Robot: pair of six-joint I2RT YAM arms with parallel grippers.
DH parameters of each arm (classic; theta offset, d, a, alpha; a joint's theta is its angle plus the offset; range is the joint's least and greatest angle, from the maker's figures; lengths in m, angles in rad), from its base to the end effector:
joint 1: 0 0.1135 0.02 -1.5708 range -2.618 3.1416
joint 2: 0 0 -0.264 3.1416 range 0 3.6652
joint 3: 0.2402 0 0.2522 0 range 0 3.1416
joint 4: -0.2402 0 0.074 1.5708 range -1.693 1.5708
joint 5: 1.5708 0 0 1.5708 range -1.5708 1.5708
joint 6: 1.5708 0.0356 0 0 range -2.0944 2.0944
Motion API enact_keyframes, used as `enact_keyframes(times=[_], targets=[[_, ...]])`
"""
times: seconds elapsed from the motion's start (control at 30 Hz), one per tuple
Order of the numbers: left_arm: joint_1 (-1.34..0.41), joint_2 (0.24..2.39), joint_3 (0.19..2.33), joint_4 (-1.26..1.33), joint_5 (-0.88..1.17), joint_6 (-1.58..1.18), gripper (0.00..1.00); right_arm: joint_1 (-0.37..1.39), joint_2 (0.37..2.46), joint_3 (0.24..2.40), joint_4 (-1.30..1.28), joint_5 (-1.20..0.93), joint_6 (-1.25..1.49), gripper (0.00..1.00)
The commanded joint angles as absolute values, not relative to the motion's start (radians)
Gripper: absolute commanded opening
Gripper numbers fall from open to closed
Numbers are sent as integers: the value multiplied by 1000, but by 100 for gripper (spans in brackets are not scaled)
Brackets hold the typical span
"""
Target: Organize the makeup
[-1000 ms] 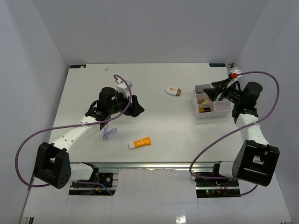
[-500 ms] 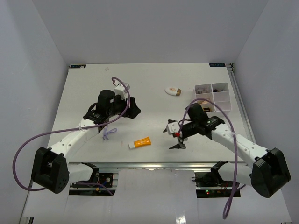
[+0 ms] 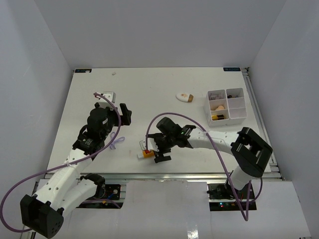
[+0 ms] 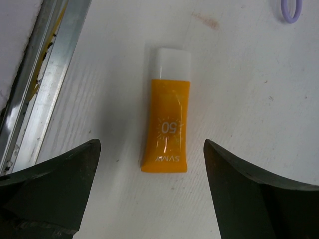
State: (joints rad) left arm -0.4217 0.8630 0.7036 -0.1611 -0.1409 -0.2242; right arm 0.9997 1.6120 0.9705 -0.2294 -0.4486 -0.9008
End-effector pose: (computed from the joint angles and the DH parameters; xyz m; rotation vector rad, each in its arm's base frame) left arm 0.1876 -0.0787 0.3000 0.0909 1.8975 -0.3076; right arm 0.1661 0.2871 0.1976 -2.0713 1.2345 0.5909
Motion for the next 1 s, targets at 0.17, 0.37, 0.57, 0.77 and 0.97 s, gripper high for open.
enact_keyframes(times=[0.17,0.37,0.57,0.77,0.97], targets=[[-422,857,716,-188,-219,-253,93,1032,1773,1120,-175,-411,-803,90],[-422,859,718,-189,-210,-267,93,1031,1835,1156,-198,-423,-799,96],[-422,856,715,-188,-214,-273,93,1031,1862,1144,-210,-432,-815,80],[-422,858,713,-188,-214,-275,93,1031,1876,1133,-215,-428,-824,61],[-422,864,711,-185,-210,-278,93,1030,1848,1105,-218,-407,-836,45]])
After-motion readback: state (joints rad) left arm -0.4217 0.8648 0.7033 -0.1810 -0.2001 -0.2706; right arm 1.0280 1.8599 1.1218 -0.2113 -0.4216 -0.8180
